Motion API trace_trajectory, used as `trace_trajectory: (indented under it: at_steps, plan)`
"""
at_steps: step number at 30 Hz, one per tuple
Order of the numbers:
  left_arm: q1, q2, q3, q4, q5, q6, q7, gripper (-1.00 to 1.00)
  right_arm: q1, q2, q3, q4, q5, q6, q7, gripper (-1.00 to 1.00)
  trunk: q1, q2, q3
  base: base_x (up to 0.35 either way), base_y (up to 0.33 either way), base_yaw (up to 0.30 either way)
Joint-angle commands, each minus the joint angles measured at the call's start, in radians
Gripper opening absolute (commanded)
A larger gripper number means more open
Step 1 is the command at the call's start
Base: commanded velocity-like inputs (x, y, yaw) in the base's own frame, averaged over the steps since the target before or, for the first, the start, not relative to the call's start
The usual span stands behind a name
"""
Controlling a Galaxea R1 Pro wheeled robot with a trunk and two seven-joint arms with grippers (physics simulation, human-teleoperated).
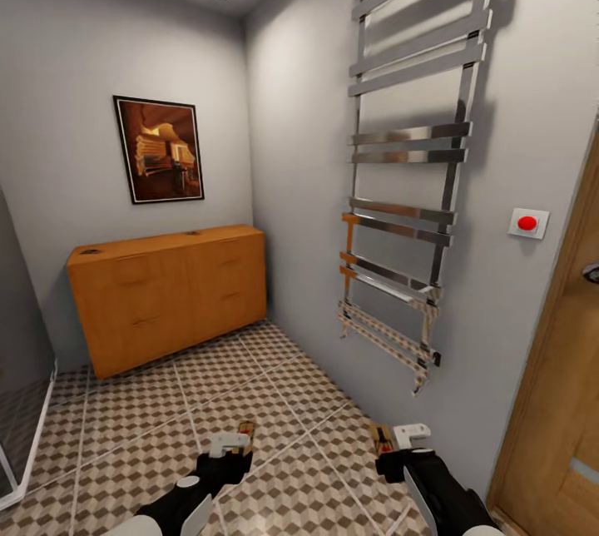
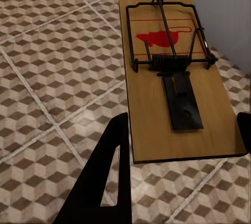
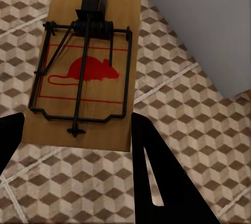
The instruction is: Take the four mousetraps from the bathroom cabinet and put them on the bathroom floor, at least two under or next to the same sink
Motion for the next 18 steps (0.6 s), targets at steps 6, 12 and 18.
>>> trace_trajectory:
  at_steps: [6, 12, 18]
  plan:
    - [-0.001, 0.001, -0.011, 0.005, 0.038, -0.006, 0.0, -1.0, -0.001, 0.001, -0.007, 0.004, 0.006, 0.008, 0.004, -1.0, 0.0, -0.001, -0.001, 0.0, 0.0, -0.014]
    - [-0.001, 0.001, -0.012, 0.006, 0.039, -0.006, 0.0, -1.0, -0.001, 0.0, -0.007, 0.004, 0.009, 0.006, 0.006, -1.0, 0.0, -0.001, -0.001, 0.0, 0.0, 0.0]
    - [-0.001, 0.0, -0.013, 0.006, 0.039, -0.006, 0.0, -1.0, -0.001, 0.0, -0.005, 0.004, 0.009, 0.011, 0.007, -1.0, 0.0, -0.001, 0.0, 0.0, 0.0, -0.039]
